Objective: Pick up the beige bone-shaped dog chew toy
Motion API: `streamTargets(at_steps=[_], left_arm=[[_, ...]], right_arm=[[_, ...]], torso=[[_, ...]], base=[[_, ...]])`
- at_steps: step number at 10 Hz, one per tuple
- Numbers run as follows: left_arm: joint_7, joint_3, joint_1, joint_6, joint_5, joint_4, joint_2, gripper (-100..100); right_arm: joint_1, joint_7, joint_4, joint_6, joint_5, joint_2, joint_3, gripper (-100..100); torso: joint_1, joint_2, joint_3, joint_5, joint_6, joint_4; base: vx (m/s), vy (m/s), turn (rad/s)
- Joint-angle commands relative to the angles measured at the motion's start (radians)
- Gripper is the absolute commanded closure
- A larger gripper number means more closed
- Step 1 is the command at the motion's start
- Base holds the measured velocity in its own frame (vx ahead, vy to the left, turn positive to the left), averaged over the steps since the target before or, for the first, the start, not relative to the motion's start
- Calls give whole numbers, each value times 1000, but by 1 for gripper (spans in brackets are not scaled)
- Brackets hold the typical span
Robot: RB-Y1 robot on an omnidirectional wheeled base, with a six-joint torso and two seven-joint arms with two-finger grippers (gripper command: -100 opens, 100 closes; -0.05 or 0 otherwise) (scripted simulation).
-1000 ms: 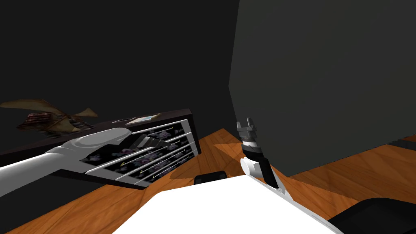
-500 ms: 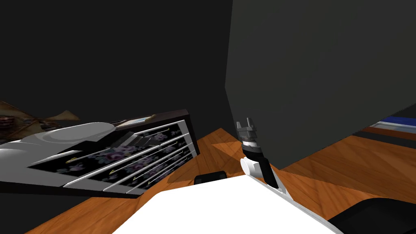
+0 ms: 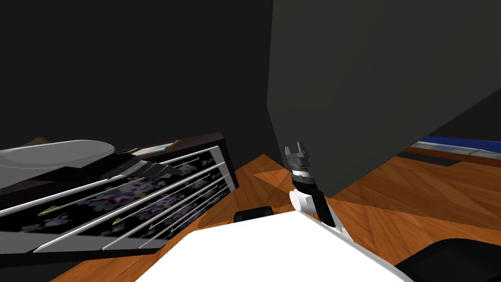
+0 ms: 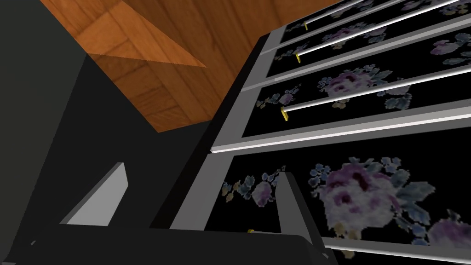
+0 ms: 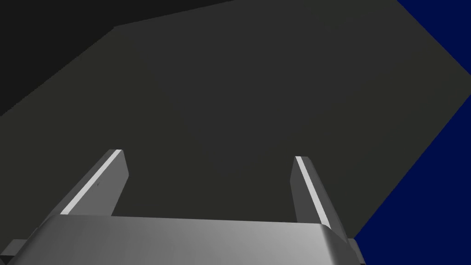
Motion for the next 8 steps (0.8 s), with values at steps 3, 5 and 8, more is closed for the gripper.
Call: streamTargets(at_steps=[3, 5, 8], left_arm=[[50, -26, -24, -32, -14, 49, 76, -100], [93, -48, -47, -63, -28, 92, 124, -100], [133, -70, -68, -93, -40, 134, 167, -100]], right_arm=[[0, 0, 0, 0, 0, 0, 0, 0], [0, 0, 0, 0, 0, 0, 0, 0], [0, 0, 0, 0, 0, 0, 0, 0]], torso=[[1, -1, 0, 0, 0, 0], [0, -1, -1, 0, 1, 0], [2, -3, -2, 1, 0, -1]], base=[[23, 23, -94], [37, 27, -152], [48, 36, -89]])
